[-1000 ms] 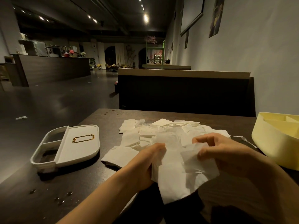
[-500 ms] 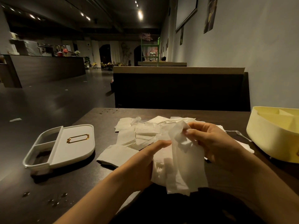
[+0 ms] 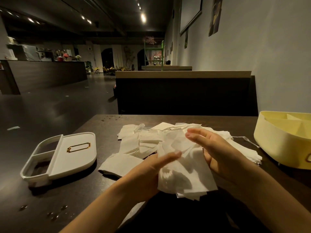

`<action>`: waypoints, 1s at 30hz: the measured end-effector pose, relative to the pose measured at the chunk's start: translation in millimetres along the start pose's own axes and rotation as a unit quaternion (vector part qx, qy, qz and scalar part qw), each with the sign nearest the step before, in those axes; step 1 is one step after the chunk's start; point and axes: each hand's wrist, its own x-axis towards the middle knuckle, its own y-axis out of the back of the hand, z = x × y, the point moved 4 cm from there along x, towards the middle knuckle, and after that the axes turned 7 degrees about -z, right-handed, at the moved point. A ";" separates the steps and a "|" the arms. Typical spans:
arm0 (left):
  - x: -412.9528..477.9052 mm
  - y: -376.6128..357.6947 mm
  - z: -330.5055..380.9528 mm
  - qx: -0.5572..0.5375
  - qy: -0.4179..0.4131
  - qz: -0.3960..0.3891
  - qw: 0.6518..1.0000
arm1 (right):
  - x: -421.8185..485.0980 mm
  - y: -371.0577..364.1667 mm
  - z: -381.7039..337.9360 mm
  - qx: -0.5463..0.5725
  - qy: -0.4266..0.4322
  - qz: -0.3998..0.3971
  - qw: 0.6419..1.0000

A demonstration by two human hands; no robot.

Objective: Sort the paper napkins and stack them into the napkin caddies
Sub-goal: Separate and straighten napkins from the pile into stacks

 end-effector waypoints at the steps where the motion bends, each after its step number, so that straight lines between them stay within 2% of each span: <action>1: 3.1 2.4 -0.2 0.003 -0.011 -0.006 1.000 | -1.9 -0.9 -1.7 0.020 0.000 -0.020 1.000; 3: 4.4 4.7 0.7 0.000 -0.022 0.004 1.000 | -5.2 -4.5 -4.5 -0.004 0.016 -0.056 0.998; 5: 5.0 8.9 -0.6 0.005 -0.013 0.036 0.999 | -6.5 -5.4 -6.1 -0.164 0.043 -0.054 0.984; 7: 6.1 9.7 -1.2 0.005 -0.002 0.048 0.999 | -7.1 -5.7 -6.5 -0.297 0.064 -0.047 0.952; 13: 6.4 7.5 0.1 0.051 -0.018 0.059 0.997 | -7.7 -5.9 -7.3 -0.354 0.116 -0.040 0.927; 18: 6.5 8.0 0.0 0.031 -0.004 0.053 0.998 | -7.6 -4.5 -12.2 -0.454 0.186 0.017 0.871; 20: 6.8 9.5 -0.7 0.047 0.002 0.059 0.997 | -4.5 0.6 -10.2 -0.447 0.197 0.035 0.872; 21: 6.7 9.9 -0.8 0.053 0.004 0.059 0.997 | -2.0 4.7 -8.6 -0.418 0.193 0.046 0.886; 24: 6.0 9.3 -0.6 0.047 0.007 0.056 0.997 | 2.6 11.4 -5.5 -0.219 0.144 0.066 0.963; 25: 5.8 9.4 -0.7 0.047 0.007 0.059 0.997 | 2.4 11.8 -6.2 -0.156 0.133 0.069 0.976; 27: 5.1 8.1 -0.5 0.040 0.005 0.062 0.997 | -0.4 11.8 -10.7 -0.090 0.140 0.059 0.984; 30: 2.3 4.9 0.8 0.001 -0.004 0.059 0.998 | -7.6 5.6 -20.0 -0.074 0.163 -0.023 0.984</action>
